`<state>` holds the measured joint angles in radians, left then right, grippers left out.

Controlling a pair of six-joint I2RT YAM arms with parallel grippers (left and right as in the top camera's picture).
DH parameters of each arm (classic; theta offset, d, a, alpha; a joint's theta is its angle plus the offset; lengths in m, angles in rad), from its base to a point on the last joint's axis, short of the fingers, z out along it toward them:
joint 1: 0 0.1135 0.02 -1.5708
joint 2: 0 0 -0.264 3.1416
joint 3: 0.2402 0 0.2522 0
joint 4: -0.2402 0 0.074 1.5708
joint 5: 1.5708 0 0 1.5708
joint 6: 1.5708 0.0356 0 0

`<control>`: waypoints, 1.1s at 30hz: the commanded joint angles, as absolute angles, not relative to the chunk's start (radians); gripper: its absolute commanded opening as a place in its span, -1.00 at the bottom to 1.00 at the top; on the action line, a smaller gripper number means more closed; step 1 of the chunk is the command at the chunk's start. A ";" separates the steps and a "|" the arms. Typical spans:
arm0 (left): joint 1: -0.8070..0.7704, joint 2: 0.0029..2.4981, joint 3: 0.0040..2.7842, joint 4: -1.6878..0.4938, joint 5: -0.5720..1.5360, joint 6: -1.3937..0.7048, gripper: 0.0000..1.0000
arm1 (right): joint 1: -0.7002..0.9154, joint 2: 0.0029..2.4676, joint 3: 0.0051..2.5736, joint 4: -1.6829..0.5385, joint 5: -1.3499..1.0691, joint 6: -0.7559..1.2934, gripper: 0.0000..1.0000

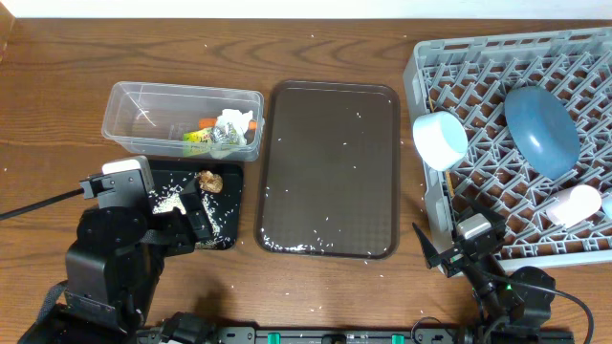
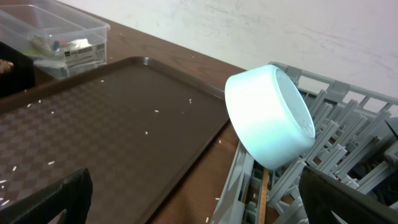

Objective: Sort waste into correct bins and load items into the dishwasher rack

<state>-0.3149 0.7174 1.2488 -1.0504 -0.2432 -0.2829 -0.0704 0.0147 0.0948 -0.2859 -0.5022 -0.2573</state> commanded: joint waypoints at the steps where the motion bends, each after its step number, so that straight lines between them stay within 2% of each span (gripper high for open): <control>1: -0.310 0.717 1.252 -1.051 -0.255 -0.266 0.96 | -0.064 0.006 0.089 -0.281 -0.516 -0.247 0.98; 15: -0.307 0.712 1.252 -1.058 -0.256 -0.266 0.96 | -0.064 0.006 0.089 -0.281 -0.516 -0.247 0.99; 19: -0.231 0.662 1.240 -1.041 -0.297 -0.261 0.96 | -0.064 0.006 0.089 -0.281 -0.516 -0.247 0.98; 26: -0.070 0.492 1.070 -0.840 -0.104 -0.200 0.96 | -0.064 0.006 0.089 -0.281 -0.516 -0.247 0.99; 33: -0.057 0.262 0.843 -0.591 0.014 -0.066 0.96 | -0.064 0.006 0.089 -0.281 -0.516 -0.247 0.99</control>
